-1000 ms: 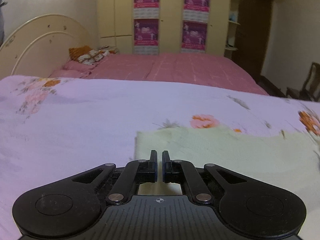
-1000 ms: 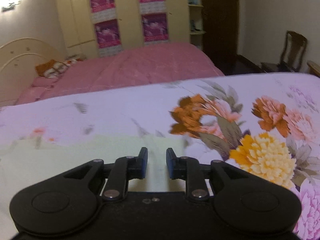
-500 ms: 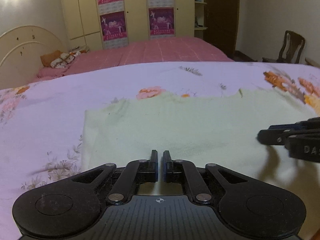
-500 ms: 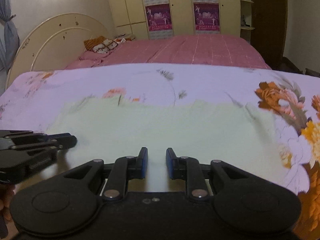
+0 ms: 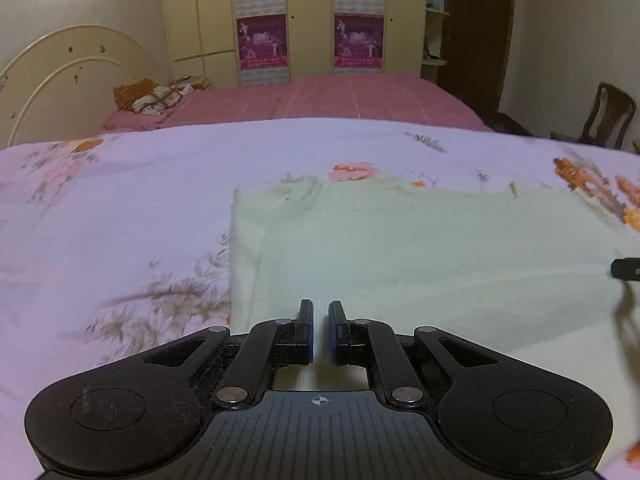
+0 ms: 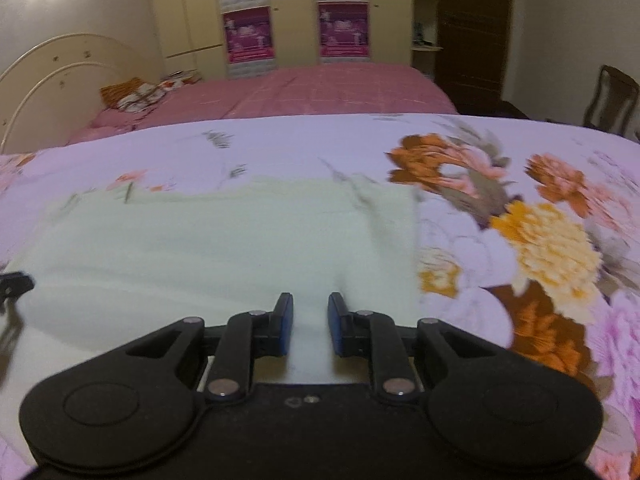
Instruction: Fold small clothes
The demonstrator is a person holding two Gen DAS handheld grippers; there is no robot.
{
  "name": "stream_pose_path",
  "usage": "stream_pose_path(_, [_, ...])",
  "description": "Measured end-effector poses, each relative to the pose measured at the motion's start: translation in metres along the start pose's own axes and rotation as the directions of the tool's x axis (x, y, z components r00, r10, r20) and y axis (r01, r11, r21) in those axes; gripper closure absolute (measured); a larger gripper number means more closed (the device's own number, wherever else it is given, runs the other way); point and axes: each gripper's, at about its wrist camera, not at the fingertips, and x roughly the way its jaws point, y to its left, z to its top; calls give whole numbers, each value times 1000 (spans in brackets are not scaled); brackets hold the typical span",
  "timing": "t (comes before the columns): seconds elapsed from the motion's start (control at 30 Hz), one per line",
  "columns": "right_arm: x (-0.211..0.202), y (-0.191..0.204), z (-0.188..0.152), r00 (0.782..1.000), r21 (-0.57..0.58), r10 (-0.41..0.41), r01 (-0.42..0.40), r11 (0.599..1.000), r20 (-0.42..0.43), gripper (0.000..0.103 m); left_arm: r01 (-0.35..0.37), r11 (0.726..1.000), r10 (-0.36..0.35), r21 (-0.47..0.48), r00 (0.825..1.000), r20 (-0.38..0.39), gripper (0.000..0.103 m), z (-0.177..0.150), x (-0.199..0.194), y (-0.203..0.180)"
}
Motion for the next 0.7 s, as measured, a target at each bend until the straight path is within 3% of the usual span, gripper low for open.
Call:
stream_pose_path(0.23, [-36, 37, -19, 994, -35, 110, -110, 993, 5, 77, 84, 996, -83, 29, 995, -50, 95, -19, -19, -31])
stream_pose_path(0.37, [-38, 65, -36, 988, -72, 151, -153, 986, -37, 78, 68, 997, -66, 45, 996, -54, 92, -31, -19, -42])
stream_pose_path(0.63, [-44, 60, -54, 995, -91, 90, -94, 991, -49, 77, 52, 998, -50, 47, 998, -39, 83, -43, -25, -35])
stream_pose_path(0.7, [-46, 51, -56, 998, -97, 54, -58, 994, -44, 77, 46, 998, -44, 49, 998, -39, 77, -44, -27, -35])
